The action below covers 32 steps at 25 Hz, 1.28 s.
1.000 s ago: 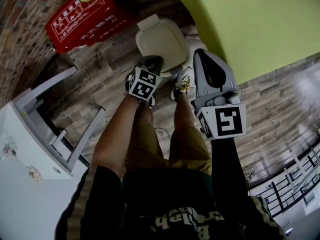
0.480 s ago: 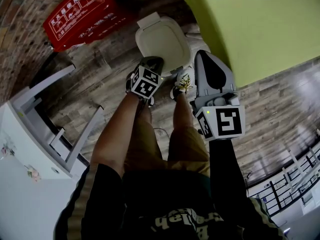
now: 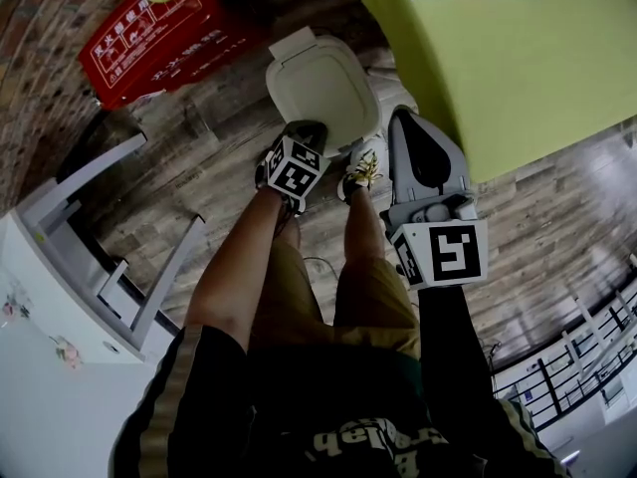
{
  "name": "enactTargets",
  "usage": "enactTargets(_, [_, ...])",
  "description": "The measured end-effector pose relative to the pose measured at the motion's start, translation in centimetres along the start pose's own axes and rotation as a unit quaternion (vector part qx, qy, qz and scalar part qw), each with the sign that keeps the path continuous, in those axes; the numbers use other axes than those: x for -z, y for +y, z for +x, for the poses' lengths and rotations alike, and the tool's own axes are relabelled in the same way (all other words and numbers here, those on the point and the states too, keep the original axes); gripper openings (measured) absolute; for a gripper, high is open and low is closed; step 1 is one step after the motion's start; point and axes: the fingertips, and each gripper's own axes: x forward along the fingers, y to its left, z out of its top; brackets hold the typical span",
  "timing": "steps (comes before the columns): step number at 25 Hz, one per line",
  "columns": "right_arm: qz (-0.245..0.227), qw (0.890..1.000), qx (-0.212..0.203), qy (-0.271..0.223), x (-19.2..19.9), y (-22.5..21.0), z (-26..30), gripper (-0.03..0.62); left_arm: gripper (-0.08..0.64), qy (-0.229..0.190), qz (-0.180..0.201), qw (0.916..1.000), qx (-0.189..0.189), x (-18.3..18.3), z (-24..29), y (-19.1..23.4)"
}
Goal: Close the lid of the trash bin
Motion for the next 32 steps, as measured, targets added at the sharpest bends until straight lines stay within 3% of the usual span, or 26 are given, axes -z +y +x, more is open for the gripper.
enactTargets(10, [0.001, 1.000, 0.006, 0.008, 1.1, -0.6, 0.2, 0.014, 0.008, 0.011, -0.012, 0.9999, 0.004, 1.1, 1.7, 0.2])
enactTargets(32, [-0.003, 1.000, 0.002, 0.007, 2.5, -1.2, 0.3, 0.012, 0.008, 0.032, 0.005, 0.9995, -0.001, 2.1, 3.6, 0.2])
